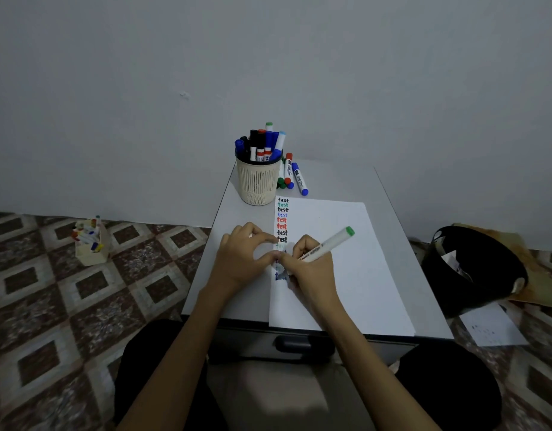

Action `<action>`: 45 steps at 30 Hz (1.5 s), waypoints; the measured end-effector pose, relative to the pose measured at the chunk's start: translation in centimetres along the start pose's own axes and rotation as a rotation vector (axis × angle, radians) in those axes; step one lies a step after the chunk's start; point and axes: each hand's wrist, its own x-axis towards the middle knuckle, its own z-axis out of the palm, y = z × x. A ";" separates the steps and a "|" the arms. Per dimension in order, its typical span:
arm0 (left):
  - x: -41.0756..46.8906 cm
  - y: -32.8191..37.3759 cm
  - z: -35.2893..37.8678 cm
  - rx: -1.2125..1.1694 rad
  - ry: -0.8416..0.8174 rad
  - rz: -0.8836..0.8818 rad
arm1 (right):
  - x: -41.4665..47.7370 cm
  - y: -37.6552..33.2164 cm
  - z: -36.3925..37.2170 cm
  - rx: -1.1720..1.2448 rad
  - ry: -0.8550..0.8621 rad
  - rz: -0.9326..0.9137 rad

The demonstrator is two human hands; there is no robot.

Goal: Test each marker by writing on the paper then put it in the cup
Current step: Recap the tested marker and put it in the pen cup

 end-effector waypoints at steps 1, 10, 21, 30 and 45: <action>0.0 0.0 0.0 -0.006 0.004 0.000 | 0.0 0.1 0.0 -0.032 -0.003 -0.005; 0.0 0.0 -0.1 -0.043 -0.007 -0.013 | 0.0 0.4 0.0 -0.137 -0.021 -0.030; -0.1 -0.2 0.1 -0.051 0.000 -0.013 | -0.3 0.0 0.1 -0.201 -0.025 -0.091; -0.1 -0.3 0.2 -0.041 0.022 0.004 | -0.6 -0.1 0.1 -0.225 -0.044 -0.101; 0.0 -0.4 0.3 -0.044 0.021 0.004 | -0.7 -0.2 0.0 -0.216 -0.052 -0.118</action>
